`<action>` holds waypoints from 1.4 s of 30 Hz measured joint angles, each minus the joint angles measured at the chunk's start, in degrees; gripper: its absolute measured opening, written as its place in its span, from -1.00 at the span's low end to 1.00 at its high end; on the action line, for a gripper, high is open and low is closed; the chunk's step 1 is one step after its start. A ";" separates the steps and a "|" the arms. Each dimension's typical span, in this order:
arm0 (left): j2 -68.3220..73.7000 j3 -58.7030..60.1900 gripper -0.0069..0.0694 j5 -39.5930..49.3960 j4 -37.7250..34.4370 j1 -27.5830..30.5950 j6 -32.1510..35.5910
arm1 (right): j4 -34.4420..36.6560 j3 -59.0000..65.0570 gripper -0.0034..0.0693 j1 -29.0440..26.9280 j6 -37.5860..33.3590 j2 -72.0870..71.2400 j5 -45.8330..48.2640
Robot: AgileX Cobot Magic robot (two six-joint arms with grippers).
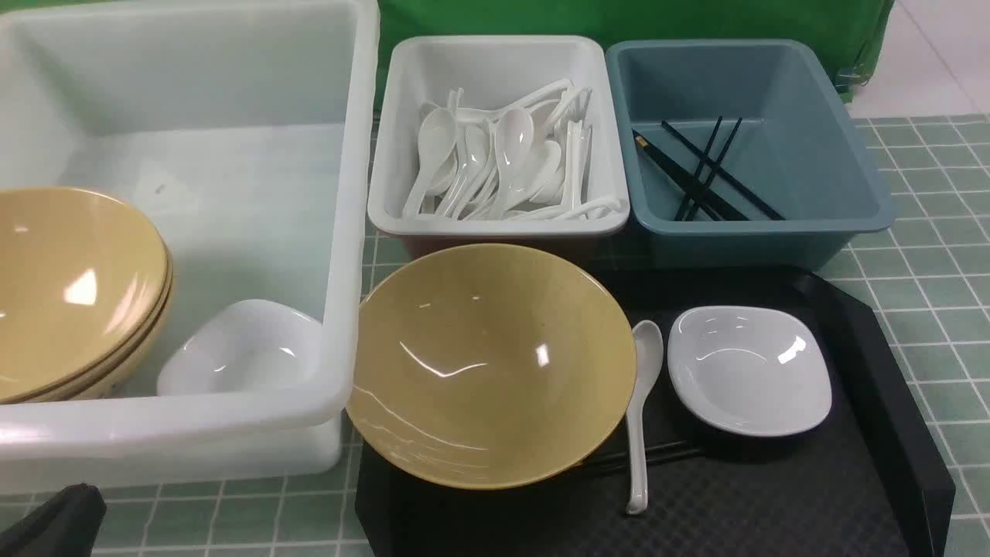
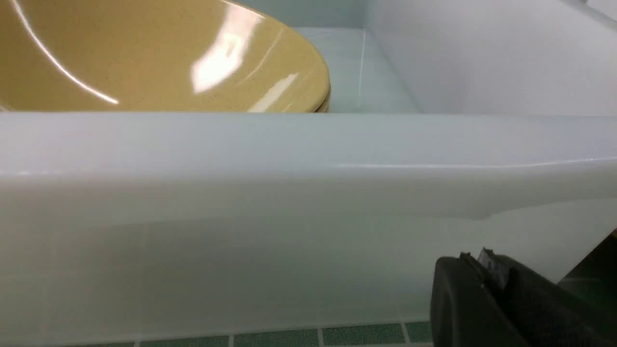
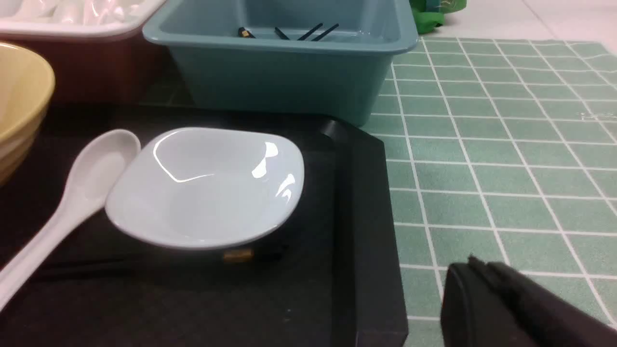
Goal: On blue table put chopsticks spoon bowls plates into blue grey white boxes.
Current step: 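Grasp the large bowl on the tray by its rim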
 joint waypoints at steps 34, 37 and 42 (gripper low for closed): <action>0.00 0.00 -0.81 -0.06 0.58 0.00 0.36 | 0.00 0.00 -0.73 0.00 0.00 0.00 0.00; 0.00 0.00 -0.81 -0.51 0.69 0.00 0.41 | 0.00 0.00 -0.72 0.00 0.00 0.00 -0.26; 0.00 0.10 -0.81 -5.09 1.03 0.00 1.11 | 0.00 0.26 -0.71 0.00 0.00 0.00 -4.89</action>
